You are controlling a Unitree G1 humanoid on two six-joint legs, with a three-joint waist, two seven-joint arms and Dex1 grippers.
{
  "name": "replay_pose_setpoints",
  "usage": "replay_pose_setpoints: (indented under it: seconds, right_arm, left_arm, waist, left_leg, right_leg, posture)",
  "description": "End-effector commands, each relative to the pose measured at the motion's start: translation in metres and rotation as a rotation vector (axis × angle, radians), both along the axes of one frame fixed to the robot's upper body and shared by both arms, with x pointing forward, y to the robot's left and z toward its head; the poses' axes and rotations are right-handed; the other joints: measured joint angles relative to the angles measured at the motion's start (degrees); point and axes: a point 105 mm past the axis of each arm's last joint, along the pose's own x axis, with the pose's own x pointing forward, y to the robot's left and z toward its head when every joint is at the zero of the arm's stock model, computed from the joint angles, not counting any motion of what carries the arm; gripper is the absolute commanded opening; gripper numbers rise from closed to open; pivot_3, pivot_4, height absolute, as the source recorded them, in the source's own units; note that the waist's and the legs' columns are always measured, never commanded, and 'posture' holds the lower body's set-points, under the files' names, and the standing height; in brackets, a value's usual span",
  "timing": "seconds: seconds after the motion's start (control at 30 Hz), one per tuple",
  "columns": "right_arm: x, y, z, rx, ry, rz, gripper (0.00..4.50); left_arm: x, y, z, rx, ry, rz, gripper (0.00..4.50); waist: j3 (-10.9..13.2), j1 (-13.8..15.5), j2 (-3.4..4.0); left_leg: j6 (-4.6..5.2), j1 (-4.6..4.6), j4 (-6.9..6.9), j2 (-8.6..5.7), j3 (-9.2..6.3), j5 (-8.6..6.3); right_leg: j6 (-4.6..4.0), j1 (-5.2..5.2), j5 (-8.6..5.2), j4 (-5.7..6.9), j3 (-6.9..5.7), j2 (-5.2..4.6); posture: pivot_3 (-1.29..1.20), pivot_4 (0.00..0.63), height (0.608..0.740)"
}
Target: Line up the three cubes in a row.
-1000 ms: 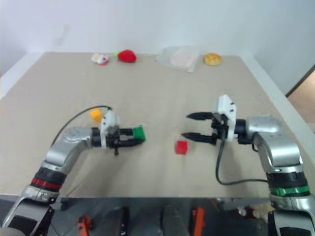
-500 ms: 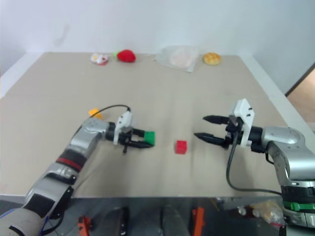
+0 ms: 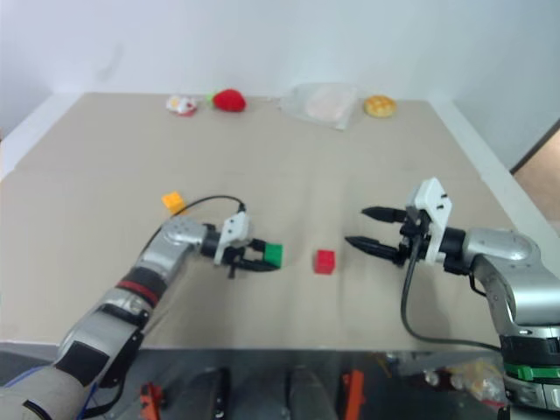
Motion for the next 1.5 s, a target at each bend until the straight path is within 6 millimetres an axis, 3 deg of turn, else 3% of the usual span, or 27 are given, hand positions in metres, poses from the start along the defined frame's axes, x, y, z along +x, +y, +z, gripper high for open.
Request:
replay_pose_setpoints:
  seconds: [0.03,0.27,0.3,0.53,0.67,0.87,0.97,1.17,1.23,1.3,1.5]
  right_arm:
    - [0.000,0.004,0.016,0.005,-0.061,0.018,3.65]
    - [0.001,0.007,0.013,-0.002,-0.056,0.031,3.65]
    - [0.001,0.007,0.014,-0.002,-0.056,0.031,3.65]
    - [0.002,0.009,0.016,0.002,-0.060,0.039,3.65]
    - [0.003,0.010,0.018,0.002,-0.065,0.051,3.65]
    - [0.002,0.013,0.022,-0.007,-0.073,0.077,3.65]
    - [0.000,0.022,0.027,-0.010,-0.088,0.120,3.65]
    - [-0.001,0.048,0.033,0.005,-0.116,0.210,3.65]
    - [0.001,0.065,0.033,0.010,-0.126,0.270,3.65]
    - [0.004,0.076,0.034,0.020,-0.128,0.311,3.65]
    - [0.008,0.098,0.028,0.028,-0.109,0.403,3.65]
  left_arm:
    - [-0.001,-0.005,-0.001,-0.001,0.000,-0.003,1.33]
    - [-0.006,-0.006,-0.003,-0.008,0.022,-0.029,1.33]
    - [-0.006,-0.005,-0.002,-0.016,0.031,-0.030,2.13]
    - [0.002,0.003,0.010,-0.070,0.018,0.024,4.42]
    - [0.001,0.021,0.011,-0.058,0.012,0.044,4.42]
    - [-0.003,0.085,0.010,0.019,-0.032,0.172,4.42]
    - [-0.011,0.132,0.028,-0.024,-0.040,0.327,4.42]
    - [-0.029,0.156,0.057,-0.180,-0.013,0.537,4.42]
    - [-0.029,0.181,0.064,-0.288,0.001,0.733,4.42]
    - [-0.030,0.201,0.063,-0.339,0.004,0.880,4.42]
    - [-0.040,0.215,0.036,-0.259,-0.002,0.974,4.42]
  waist:
    - [0.00,0.00,0.00]
    - [0.00,0.08,0.01]
    - [0.00,0.08,0.01]
    - [-0.01,0.04,0.01]
    - [0.00,-0.31,0.01]
    - [-0.02,-0.40,0.04]
    - [-0.02,-0.92,0.05]
    - [0.00,-0.04,0.09]
    - [0.00,-0.07,0.08]
    - [0.00,-0.18,0.08]
    - [0.00,-0.04,0.07]
  left_leg:
    - [0.01,0.00,0.01,-0.01,0.00,0.01]
    - [0.05,-0.10,0.04,-0.07,-0.07,0.03]
    - [0.05,-0.11,0.04,-0.07,-0.08,0.03]
    - [0.05,-0.12,0.03,-0.07,-0.12,0.03]
    - [0.05,-0.11,0.03,-0.04,-0.10,0.03]
    - [0.06,-0.04,-0.20,0.12,-0.17,0.04]
    - [0.06,-0.02,-0.27,0.15,-0.12,0.03]
    - [0.05,-0.03,-0.31,0.31,-0.06,0.03]
    - [0.05,-0.07,-0.24,0.34,0.00,0.03]
    - [0.05,-0.04,-0.22,0.45,0.15,0.03]
    - [0.04,0.00,-0.26,0.55,0.27,0.03]
  right_leg:
    - [0.00,0.00,0.01,0.00,0.00,-0.01]
    - [0.03,0.00,0.02,0.00,0.00,-0.02]
    - [0.04,0.00,0.02,-0.01,0.00,-0.02]
    - [0.04,-0.01,0.01,0.00,-0.02,-0.01]
    - [0.04,-0.04,0.02,0.00,-0.02,0.00]
    - [-0.11,-0.13,0.00,0.04,-0.03,0.20]
    - [-0.15,-0.15,-0.03,0.04,-0.01,0.20]
    - [-0.23,-0.16,-0.07,0.04,-0.14,0.16]
    - [-0.23,-0.11,-0.08,0.04,-0.27,0.06]
    - [-0.24,-0.14,-0.06,0.03,-0.28,0.04]
    - [-0.32,-0.17,-0.06,0.03,-0.32,0.07]
  posture:
    - [0.00,0.150,0.739]
    - [0.00,0.150,0.739]
    - [0.00,0.150,0.739]
    - [0.00,0.150,0.739]
    - [0.00,0.150,0.739]
    - [0.00,0.150,0.739]
    - [0.00,0.150,0.739]
    - [0.00,0.150,0.739]
    - [0.00,0.150,0.739]
    - [0.00,0.150,0.739]
    - [0.00,0.150,0.739]
